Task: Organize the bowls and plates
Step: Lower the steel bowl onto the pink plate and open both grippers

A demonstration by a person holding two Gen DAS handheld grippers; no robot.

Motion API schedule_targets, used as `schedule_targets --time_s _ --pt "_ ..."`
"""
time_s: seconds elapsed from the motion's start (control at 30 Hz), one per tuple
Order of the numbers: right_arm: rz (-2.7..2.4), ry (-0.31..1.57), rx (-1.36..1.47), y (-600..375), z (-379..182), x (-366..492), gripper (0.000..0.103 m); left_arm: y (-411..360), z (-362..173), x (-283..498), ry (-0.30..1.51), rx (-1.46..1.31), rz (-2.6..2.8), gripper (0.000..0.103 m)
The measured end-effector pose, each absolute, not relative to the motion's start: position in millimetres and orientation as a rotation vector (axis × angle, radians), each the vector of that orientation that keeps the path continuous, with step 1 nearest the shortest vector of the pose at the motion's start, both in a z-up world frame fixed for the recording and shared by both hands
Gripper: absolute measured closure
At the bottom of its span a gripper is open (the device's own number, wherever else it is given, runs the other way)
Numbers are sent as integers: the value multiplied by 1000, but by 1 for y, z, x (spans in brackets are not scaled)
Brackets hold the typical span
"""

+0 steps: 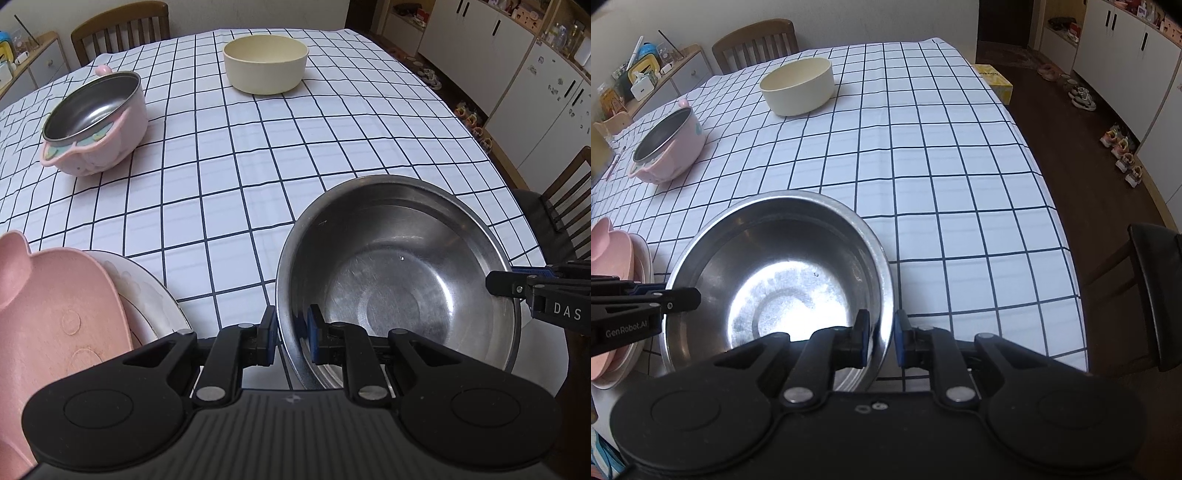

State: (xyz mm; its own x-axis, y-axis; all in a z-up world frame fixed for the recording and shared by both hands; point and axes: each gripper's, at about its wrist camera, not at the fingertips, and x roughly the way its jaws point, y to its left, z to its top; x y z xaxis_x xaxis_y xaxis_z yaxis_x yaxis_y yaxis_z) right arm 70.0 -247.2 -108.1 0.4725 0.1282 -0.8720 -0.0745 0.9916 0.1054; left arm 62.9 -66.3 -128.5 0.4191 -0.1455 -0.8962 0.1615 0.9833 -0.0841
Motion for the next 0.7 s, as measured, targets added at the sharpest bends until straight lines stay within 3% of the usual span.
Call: schedule_targets --time_s 0.3,0.7 --pt "122 1062 34 -245 -98 70 79 -63 -123 60 1115 18 -198 87" --pt "164 985 -9 -223 -58 62 61 -36 -78 53 1006 -12 -182 87"
